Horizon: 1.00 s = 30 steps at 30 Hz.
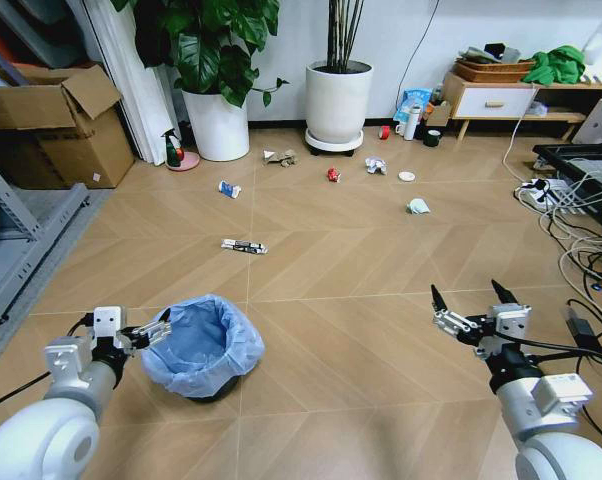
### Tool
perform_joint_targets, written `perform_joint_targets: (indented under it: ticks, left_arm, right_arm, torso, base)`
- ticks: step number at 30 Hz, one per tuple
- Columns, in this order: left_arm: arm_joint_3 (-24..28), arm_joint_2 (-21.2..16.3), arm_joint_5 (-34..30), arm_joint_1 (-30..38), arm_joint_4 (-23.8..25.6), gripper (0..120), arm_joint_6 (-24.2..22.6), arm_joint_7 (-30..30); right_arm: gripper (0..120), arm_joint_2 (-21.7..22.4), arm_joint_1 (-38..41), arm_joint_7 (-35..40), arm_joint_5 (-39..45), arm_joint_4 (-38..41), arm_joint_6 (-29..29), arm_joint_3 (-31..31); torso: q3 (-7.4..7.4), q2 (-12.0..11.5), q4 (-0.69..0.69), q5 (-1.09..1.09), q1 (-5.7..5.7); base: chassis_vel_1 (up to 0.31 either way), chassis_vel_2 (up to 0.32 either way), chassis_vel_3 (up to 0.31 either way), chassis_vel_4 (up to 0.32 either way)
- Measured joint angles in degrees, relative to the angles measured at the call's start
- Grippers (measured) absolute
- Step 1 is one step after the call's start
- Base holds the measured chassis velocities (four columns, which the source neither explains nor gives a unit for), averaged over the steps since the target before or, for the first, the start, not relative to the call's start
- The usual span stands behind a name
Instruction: Pick up the trash bin and place the garbage on the floor into it.
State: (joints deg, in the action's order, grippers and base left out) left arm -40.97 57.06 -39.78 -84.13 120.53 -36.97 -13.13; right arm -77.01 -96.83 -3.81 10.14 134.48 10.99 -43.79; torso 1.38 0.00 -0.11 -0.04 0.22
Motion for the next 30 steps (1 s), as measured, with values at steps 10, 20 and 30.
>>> perform_joint_targets:
  ticks: [10, 20, 30]
  left_arm:
    - [4.4, -3.2, -2.8, 10.4, -13.8, 100, -1.7, 5.1]
    - [6.8, -5.7, -2.2, 12.4, -20.1, 100, -2.7, 10.3]
    - [9.2, -5.4, 0.3, 14.2, -23.3, 99, -2.8, 12.7]
  right_arm:
    - [100, 0.8, -0.4, 0.3, 0.1, -1.3, 0.3, 0.1]
    - [100, 0.6, -0.2, 0.3, -0.1, -2.2, 0.3, 0.6]
    - [100, 0.6, -0.1, 0.3, -0.2, -2.3, 0.2, 0.7]
  torso:
    - [0.00, 0.0, -0.03, 0.01, 0.00]
    - [-0.01, 0.0, -0.01, 0.01, 0.00]
    - [-0.01, 0.0, -0.02, 0.00, 0.00]
  base:
    - [0.000, 0.000, 0.000, 0.000]
    - [0.000, 0.000, 0.000, 0.000]
    - [0.000, 0.000, 0.000, 0.000]
